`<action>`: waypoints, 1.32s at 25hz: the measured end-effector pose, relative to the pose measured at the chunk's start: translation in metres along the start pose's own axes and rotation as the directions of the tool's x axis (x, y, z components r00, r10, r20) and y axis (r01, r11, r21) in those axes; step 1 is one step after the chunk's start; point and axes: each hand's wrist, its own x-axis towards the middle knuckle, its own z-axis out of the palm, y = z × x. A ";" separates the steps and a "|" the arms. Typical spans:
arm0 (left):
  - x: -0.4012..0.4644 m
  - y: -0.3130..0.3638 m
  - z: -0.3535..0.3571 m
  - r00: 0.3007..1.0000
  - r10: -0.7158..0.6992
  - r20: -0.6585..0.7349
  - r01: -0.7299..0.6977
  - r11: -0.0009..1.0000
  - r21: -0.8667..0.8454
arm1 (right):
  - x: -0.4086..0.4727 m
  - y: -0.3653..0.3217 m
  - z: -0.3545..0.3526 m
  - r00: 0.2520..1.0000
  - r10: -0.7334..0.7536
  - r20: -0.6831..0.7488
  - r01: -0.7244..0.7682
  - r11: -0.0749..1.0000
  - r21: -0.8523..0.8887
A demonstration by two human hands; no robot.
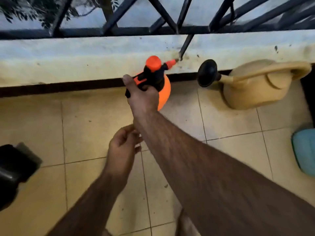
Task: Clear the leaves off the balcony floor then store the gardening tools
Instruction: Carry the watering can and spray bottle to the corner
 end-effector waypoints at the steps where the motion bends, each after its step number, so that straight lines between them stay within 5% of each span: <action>1: 0.007 0.006 -0.004 1.000 0.026 -0.008 -0.026 0.999 0.035 | 0.002 -0.001 0.002 0.999 0.000 -0.038 0.002 0.999 0.051; 7: 0.041 0.062 -0.018 0.985 0.168 -0.031 -0.158 0.965 0.208 | 0.005 -0.006 0.002 0.983 0.082 -0.162 -0.038 0.966 0.257; 16: 0.065 0.105 -0.034 0.953 0.292 0.079 -0.294 0.829 0.475 | -0.017 -0.033 -0.010 0.947 0.320 0.017 -0.318 0.934 0.163; 20: 0.056 0.102 -0.042 0.917 0.386 0.097 -0.351 0.667 0.658 | -0.035 -0.037 -0.022 0.915 0.395 0.080 -0.395 0.918 -0.009; 24: 0.042 0.101 -0.055 0.906 0.411 0.106 -0.338 0.548 0.765 | -0.059 -0.022 -0.035 0.983 0.164 0.082 -0.119 0.908 -0.401; 26: 0.025 0.105 -0.061 0.905 0.413 0.100 -0.331 0.538 0.775 | -0.071 -0.019 -0.043 0.992 -0.025 0.125 0.094 0.805 -0.585; 30: -0.022 0.121 -0.078 0.905 0.419 0.067 -0.313 0.553 0.772 | -0.104 -0.044 -0.051 0.908 -0.285 0.306 0.416 0.533 -0.737; 33: -0.067 0.137 -0.097 0.909 0.417 0.013 -0.295 0.620 0.727 | -0.135 -0.079 -0.057 0.838 -0.299 0.456 0.542 0.365 -0.757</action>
